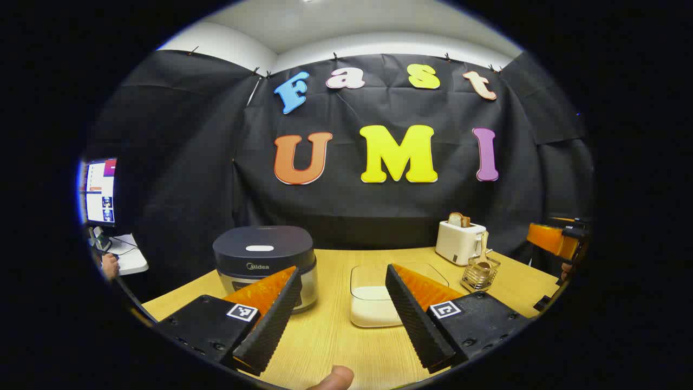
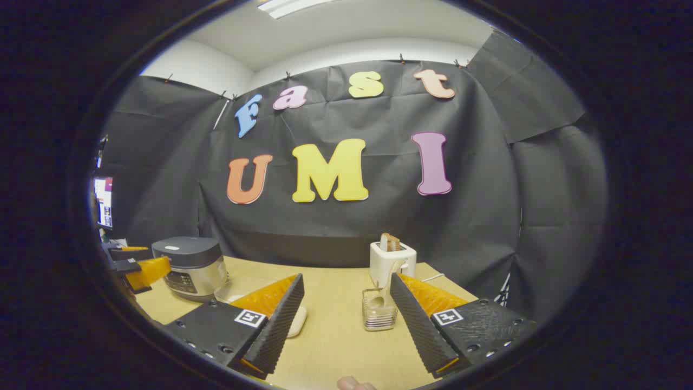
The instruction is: Close the left gripper, press the button to open the rice cooker; take a wooden spoon from the chopstick holder with the right hand, scoop a spoonful of rice and pour it into the rice cooker, then put the wooden spoon back into the chopstick holder.
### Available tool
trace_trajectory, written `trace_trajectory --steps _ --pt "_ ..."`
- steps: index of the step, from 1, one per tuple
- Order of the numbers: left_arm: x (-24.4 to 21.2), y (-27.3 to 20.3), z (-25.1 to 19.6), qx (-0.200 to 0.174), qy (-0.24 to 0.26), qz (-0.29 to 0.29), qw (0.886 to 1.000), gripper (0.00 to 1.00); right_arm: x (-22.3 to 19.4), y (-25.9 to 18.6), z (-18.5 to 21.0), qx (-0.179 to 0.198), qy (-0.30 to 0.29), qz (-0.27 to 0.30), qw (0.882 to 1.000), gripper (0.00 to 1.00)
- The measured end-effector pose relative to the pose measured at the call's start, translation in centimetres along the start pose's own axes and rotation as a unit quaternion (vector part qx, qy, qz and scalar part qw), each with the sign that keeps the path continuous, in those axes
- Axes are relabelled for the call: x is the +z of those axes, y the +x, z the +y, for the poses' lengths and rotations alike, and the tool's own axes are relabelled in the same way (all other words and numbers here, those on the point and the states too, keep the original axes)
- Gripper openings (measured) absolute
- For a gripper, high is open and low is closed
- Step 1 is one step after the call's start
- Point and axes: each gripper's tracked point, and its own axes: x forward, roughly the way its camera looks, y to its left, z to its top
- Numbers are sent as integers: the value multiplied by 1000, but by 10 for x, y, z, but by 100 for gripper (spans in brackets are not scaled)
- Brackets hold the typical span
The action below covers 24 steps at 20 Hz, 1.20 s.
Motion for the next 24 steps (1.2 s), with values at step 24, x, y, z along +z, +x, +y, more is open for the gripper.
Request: trace_trajectory --steps 24 --pt "6 18 47 60 32 22 997 81 -28 -4 0 16 7 11 1000 96"
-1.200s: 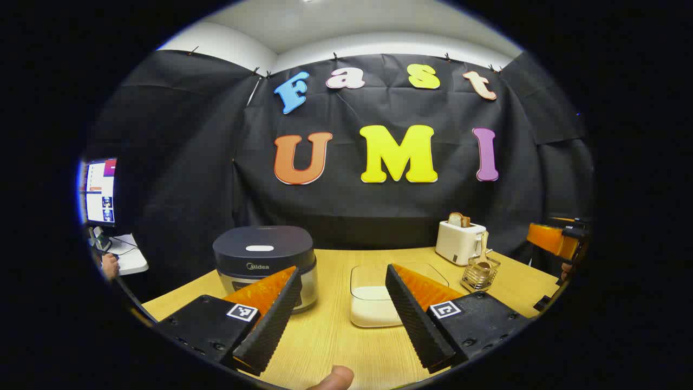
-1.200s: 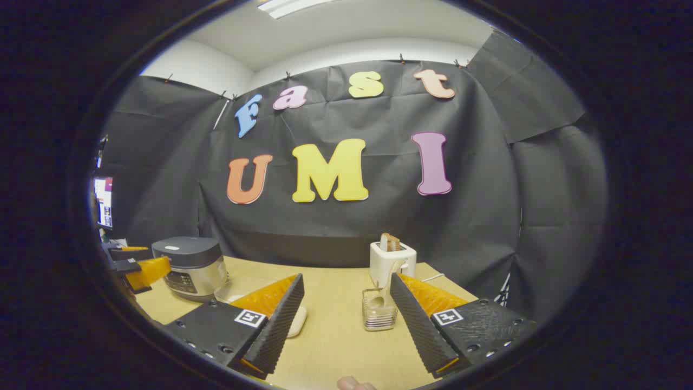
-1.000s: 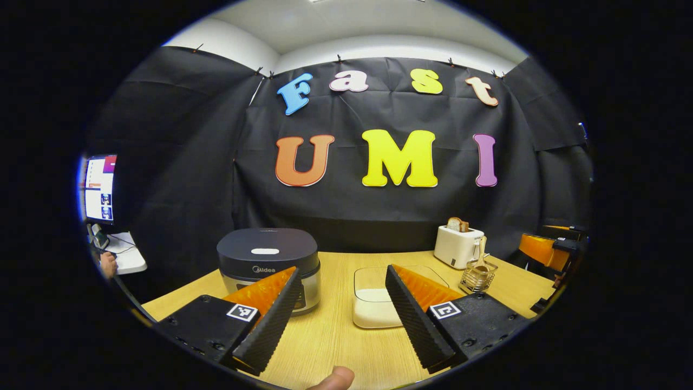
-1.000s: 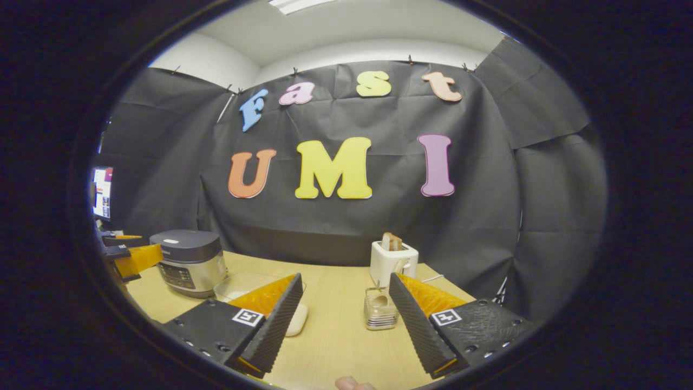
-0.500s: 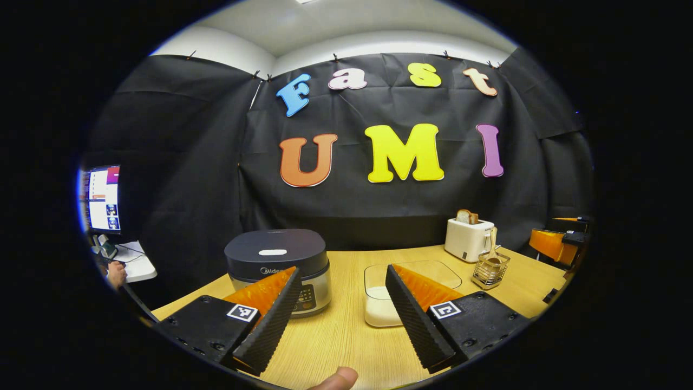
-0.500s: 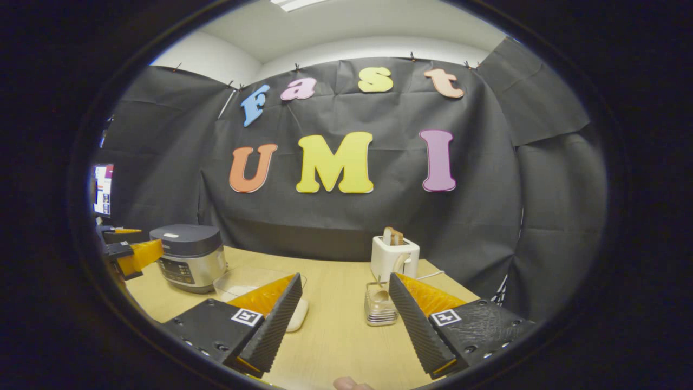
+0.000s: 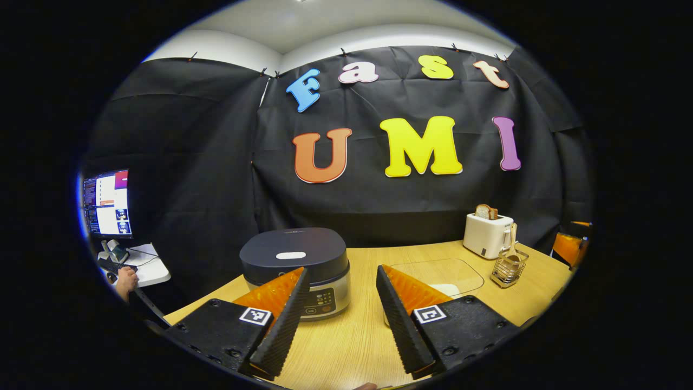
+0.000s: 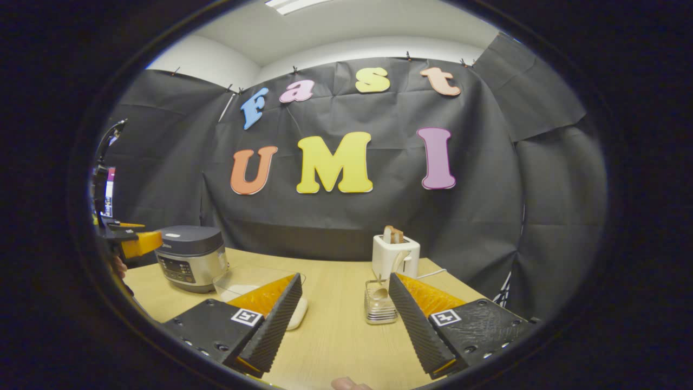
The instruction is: Close the left gripper, press the button to open the rice cooker; take a wooden spoon from the chopstick holder with the right hand, scoop a spoonful of rice and pour it into the rice cooker, then put the wooden spoon back into the chopstick holder.
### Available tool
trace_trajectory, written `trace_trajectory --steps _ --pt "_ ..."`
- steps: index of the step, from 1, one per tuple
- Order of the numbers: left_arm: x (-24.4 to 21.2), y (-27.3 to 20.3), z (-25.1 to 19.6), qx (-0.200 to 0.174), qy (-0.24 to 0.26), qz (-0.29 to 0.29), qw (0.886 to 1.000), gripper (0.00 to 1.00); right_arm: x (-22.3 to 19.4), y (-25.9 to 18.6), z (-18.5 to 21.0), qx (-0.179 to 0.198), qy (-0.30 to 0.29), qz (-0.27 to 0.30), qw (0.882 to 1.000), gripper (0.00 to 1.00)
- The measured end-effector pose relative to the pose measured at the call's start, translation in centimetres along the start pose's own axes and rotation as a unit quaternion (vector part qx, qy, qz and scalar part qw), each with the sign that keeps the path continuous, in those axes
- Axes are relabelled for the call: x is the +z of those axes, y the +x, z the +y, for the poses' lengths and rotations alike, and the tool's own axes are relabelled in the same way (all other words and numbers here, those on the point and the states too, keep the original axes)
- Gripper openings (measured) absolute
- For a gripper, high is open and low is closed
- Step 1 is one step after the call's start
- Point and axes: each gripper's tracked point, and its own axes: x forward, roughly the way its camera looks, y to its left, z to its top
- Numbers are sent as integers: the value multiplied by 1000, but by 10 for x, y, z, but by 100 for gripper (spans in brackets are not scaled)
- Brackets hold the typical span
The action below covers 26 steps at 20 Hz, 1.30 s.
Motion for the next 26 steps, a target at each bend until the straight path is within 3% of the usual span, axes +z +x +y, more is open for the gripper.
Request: trace_trajectory --steps 4,8,9,11,13,19,22,23,26 --pt "3 19 28 26 -6 20 999 58 -3 -1 -7 0 10 9 1000 97" --pt "-3 45 47 31 -16 51 998 26 -2 -2 -4 3 13 9 1000 95" --pt "-4 53 51 32 -11 58 998 25 -2 -3 -2 6 12 8 1000 95" --pt "-6 71 48 4 -3 65 998 18 -2 -5 -1 9 12 7 1000 95" --pt "-12 89 44 -19 -12 81 996 5 0 -6 -2 10 13 6 1000 96" --pt "-35 112 62 -2 -12 163 987 2 0 -6 -8 9 28 10 1000 95" --pt "-36 115 64 8 -1 175 984 2 3 -8 -12 9 34 9 999 95" --pt "-36 115 66 9 -2 180 984 7 3 -9 -13 9 35 9 999 96" --pt "-38 121 77 23 -11 192 981 3 6 -11 -13 11 40 9 999 93"
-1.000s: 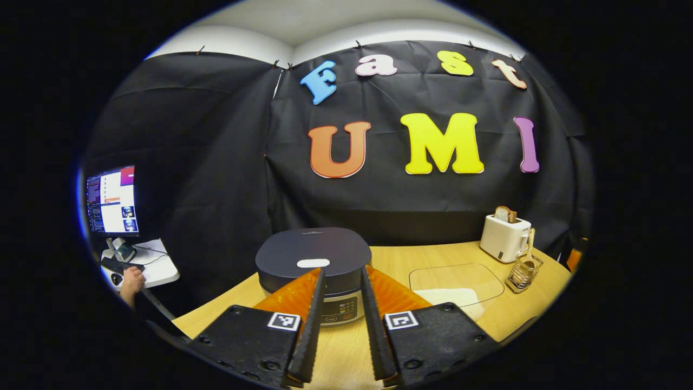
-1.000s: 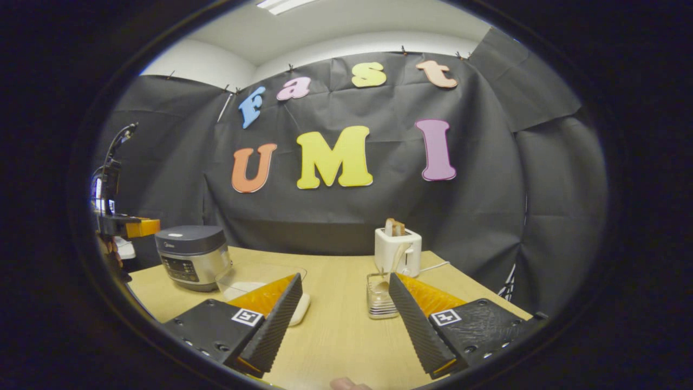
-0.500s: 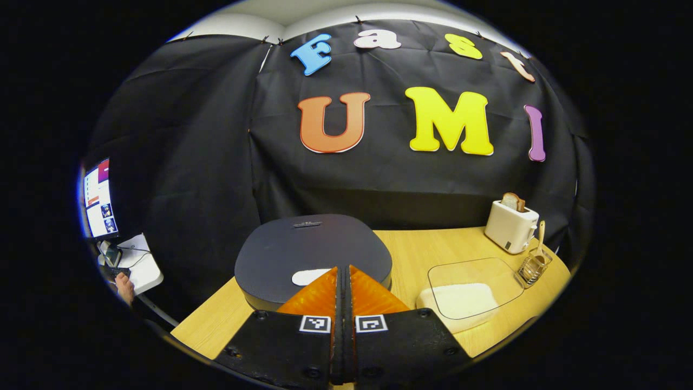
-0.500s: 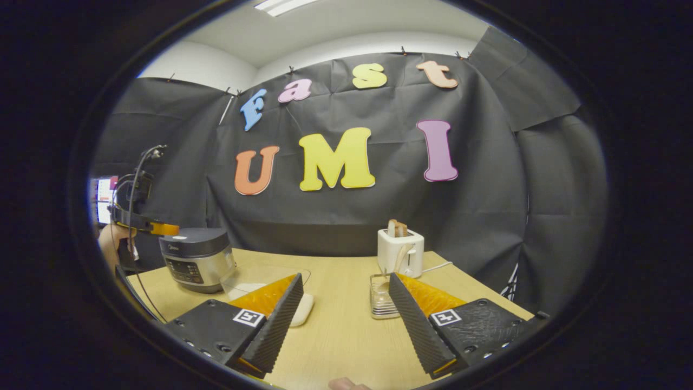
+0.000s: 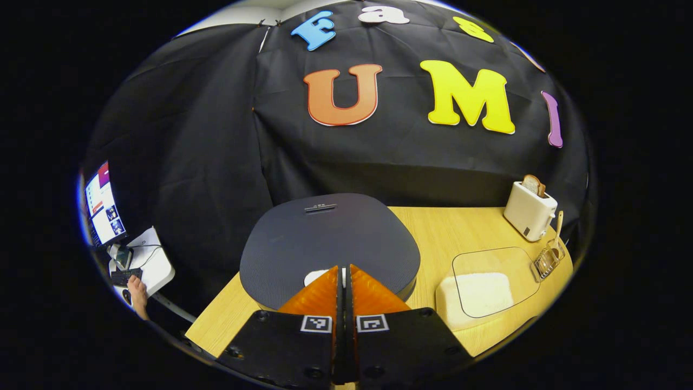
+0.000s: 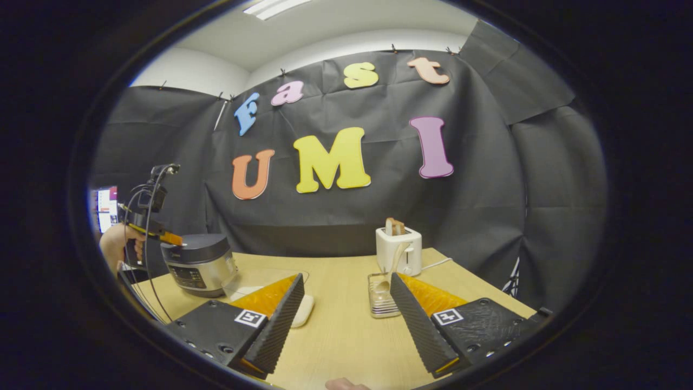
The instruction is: Close the left gripper, press the button to open the rice cooker; take a wooden spoon from the chopstick holder with the right hand, scoop a spoonful of rice and pour it into the rice cooker, then put the wooden spoon back into the chopstick holder.
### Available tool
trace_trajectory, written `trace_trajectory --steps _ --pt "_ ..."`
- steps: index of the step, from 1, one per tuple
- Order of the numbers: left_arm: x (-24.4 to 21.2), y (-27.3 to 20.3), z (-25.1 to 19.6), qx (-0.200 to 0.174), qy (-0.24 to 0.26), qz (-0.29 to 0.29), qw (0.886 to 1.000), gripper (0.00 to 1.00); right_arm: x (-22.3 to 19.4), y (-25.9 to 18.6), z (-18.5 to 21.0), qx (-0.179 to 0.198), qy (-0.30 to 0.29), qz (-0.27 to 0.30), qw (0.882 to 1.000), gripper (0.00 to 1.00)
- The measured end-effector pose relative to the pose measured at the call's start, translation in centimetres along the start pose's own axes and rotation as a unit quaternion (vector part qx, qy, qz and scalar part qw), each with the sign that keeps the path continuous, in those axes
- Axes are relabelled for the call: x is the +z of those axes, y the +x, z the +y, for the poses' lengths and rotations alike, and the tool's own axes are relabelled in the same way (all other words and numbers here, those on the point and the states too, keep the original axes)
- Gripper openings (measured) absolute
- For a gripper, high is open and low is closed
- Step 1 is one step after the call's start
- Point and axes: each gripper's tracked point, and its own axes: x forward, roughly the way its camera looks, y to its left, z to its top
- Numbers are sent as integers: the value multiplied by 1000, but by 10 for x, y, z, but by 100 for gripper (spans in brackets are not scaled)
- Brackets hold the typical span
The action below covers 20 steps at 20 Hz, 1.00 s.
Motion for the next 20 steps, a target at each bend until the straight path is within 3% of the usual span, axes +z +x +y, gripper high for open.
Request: trace_trajectory --steps 4,7,9,11,12,15,17,20 --pt "-6 1 0 -14 -56 31 998 3 2 -3 2 5 4 2 1000 96" --pt "-7 4 -1 -16 -67 33 997 3 5 -7 4 8 7 -3 1000 92" --pt "-3 2 0 -11 -62 35 997 3 6 -9 6 12 8 -3 1000 99" --pt "9 -10 2 -4 -65 14 998 3 8 -9 3 12 11 -6 1000 93" --pt "18 -18 3 0 -66 1 998 3 9 -9 0 8 13 -7 1000 99" --pt "55 -44 7 13 -60 -80 995 3 2 -6 -5 2 19 3 1000 92" --pt "58 -59 -7 -6 -67 -85 994 2 -2 -3 -7 0 26 11 1000 96" --pt "59 -75 -12 -11 -56 -105 993 3 -5 0 -7 -1 25 17 1000 93"
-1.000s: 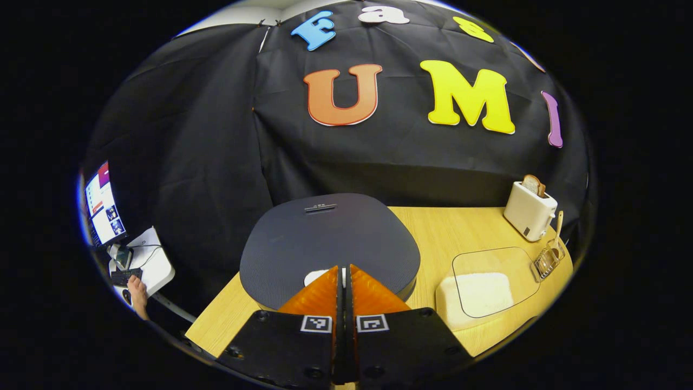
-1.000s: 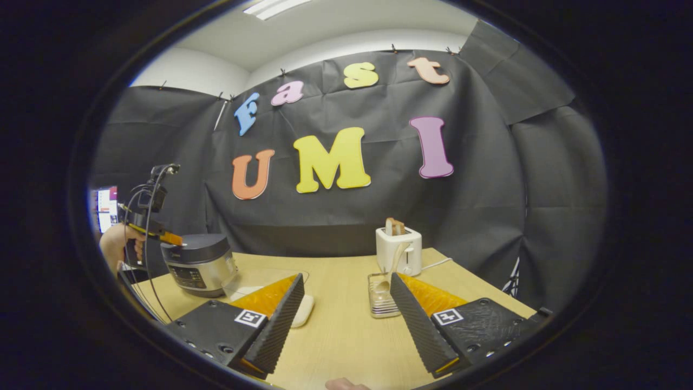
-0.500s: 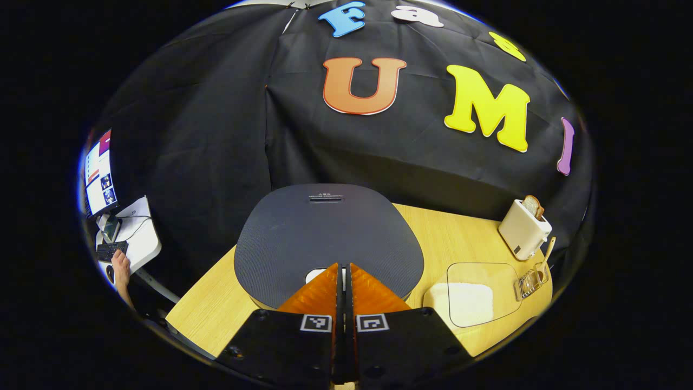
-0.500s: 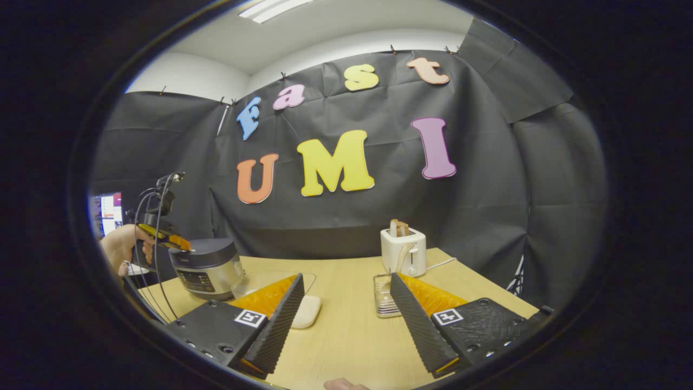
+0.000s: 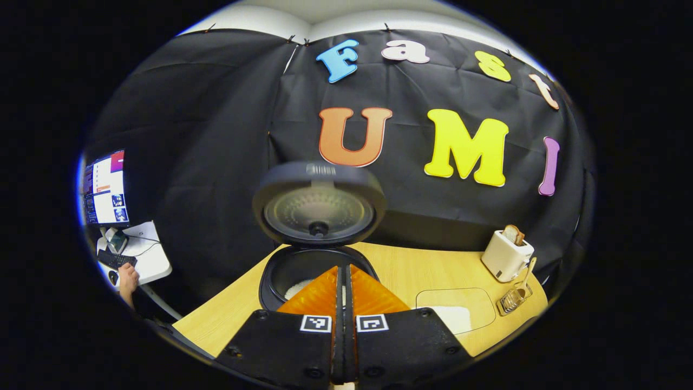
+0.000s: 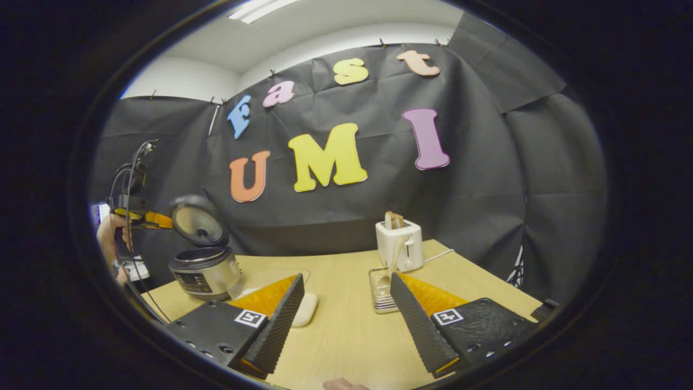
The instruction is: Close the left gripper, press the button to open the rice cooker; take a wooden spoon from the chopstick holder with the right hand, scoop a spoonful of rice and pour it into the rice cooker, then put the wooden spoon back into the chopstick holder.
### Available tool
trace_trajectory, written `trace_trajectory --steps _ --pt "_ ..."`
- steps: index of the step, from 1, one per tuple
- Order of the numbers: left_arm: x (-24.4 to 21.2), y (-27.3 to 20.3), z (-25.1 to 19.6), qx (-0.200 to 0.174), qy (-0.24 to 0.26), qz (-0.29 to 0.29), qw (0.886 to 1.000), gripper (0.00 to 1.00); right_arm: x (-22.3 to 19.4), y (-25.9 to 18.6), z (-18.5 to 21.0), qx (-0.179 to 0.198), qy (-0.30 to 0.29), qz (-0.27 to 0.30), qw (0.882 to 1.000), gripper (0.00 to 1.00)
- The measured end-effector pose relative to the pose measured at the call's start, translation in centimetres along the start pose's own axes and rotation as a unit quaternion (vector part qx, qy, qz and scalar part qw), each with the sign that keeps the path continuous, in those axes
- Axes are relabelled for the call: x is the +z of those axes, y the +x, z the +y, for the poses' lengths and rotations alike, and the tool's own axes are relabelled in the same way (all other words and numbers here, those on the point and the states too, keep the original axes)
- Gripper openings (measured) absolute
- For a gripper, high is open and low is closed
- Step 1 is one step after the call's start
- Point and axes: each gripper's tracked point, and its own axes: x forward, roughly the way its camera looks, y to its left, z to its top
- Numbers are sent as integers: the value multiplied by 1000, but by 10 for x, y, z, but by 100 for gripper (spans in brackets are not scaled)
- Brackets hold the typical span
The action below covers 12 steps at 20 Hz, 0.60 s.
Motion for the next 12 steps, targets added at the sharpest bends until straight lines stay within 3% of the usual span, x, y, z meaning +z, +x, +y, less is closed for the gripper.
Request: trace_trajectory --steps 5,8,9,10,11,12 --pt "-12 -27 -22 -35 0 -36 999 11 -2 8 -13 -21 -13 -2 1000 92" --pt "-27 -35 -23 -33 14 -52 998 81 -7 13 -22 -35 -11 3 999 92" --pt "-34 -37 -27 -37 12 -49 998 84 -10 16 -26 -39 -14 7 999 96" --pt "-41 -40 -32 -47 10 -50 998 98 -13 19 -29 -43 -16 16 999 93" --pt "-47 -41 -36 -54 6 -50 997 88 -15 21 -30 -45 -14 20 999 95" --pt "-53 -43 -37 -59 4 -51 997 90 -13 23 -31 -44 -16 21 999 93"
